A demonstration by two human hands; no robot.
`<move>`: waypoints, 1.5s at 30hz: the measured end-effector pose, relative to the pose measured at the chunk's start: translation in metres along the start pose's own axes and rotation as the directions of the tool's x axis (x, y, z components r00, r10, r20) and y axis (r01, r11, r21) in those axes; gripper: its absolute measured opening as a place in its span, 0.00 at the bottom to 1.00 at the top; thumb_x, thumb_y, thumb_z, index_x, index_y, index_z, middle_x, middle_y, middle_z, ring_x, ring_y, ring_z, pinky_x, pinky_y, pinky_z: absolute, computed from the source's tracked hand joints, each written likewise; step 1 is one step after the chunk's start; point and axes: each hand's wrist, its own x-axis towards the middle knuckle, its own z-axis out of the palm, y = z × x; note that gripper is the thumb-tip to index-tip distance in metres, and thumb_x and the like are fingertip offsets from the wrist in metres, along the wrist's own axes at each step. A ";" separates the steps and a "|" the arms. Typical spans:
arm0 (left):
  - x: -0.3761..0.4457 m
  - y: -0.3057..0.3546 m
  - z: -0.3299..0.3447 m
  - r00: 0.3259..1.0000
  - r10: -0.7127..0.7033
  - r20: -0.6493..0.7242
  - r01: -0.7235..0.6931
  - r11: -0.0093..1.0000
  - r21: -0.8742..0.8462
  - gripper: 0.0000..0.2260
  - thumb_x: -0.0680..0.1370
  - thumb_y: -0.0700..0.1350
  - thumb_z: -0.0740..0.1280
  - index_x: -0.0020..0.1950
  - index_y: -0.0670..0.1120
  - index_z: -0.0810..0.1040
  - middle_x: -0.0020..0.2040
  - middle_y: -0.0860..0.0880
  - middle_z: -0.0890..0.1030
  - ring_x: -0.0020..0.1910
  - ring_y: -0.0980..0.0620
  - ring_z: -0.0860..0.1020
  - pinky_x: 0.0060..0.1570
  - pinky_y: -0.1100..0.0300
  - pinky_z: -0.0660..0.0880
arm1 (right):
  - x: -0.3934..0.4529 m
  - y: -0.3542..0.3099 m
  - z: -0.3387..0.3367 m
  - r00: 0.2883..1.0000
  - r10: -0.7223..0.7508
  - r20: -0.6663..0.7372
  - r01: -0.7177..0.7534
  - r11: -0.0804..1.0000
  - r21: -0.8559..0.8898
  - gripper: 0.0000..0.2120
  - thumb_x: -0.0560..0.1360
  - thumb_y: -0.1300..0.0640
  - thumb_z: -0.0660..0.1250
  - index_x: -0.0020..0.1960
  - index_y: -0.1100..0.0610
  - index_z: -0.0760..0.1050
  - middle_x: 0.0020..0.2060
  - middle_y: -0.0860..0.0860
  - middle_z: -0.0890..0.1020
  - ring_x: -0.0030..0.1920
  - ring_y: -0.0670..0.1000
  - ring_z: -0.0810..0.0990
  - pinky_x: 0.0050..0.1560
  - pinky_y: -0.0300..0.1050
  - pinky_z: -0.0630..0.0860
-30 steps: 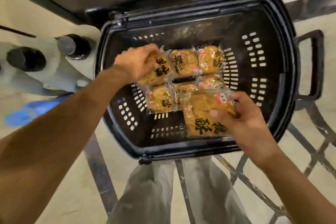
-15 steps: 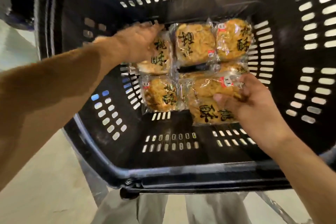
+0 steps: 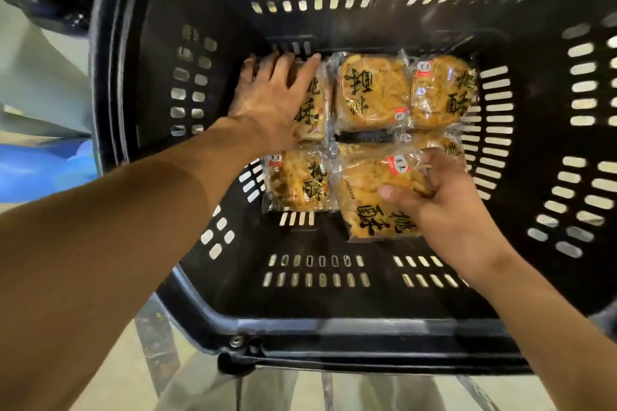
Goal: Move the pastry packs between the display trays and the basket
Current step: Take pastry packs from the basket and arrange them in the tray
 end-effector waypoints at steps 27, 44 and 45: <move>-0.159 -0.044 -0.067 0.848 0.174 -0.501 -0.222 0.974 -0.036 0.27 0.78 0.52 0.68 0.75 0.44 0.68 0.69 0.38 0.72 0.74 0.36 0.65 0.75 0.39 0.59 | 0.022 -0.022 0.050 0.997 -0.072 0.023 0.075 0.983 -0.168 0.19 0.76 0.54 0.74 0.60 0.49 0.67 0.45 0.36 0.72 0.46 0.36 0.74 0.57 0.38 0.67; -0.206 -0.057 -0.002 0.843 0.072 -0.533 -0.174 0.974 -0.145 0.23 0.78 0.53 0.64 0.69 0.42 0.76 0.66 0.44 0.78 0.78 0.42 0.62 0.70 0.34 0.62 | 0.076 -0.035 0.118 0.884 -0.219 0.414 0.462 0.266 -0.846 0.20 0.79 0.63 0.66 0.69 0.54 0.66 0.51 0.54 0.75 0.45 0.55 0.73 0.41 0.43 0.70; -0.206 -0.057 -0.002 0.841 0.072 -0.537 -0.178 0.973 -0.148 0.22 0.78 0.52 0.65 0.68 0.41 0.77 0.66 0.44 0.79 0.78 0.42 0.62 0.70 0.34 0.62 | 0.078 -0.036 0.118 0.884 -0.205 0.421 0.464 0.258 -0.847 0.20 0.78 0.65 0.66 0.68 0.54 0.67 0.51 0.54 0.74 0.47 0.56 0.73 0.45 0.47 0.72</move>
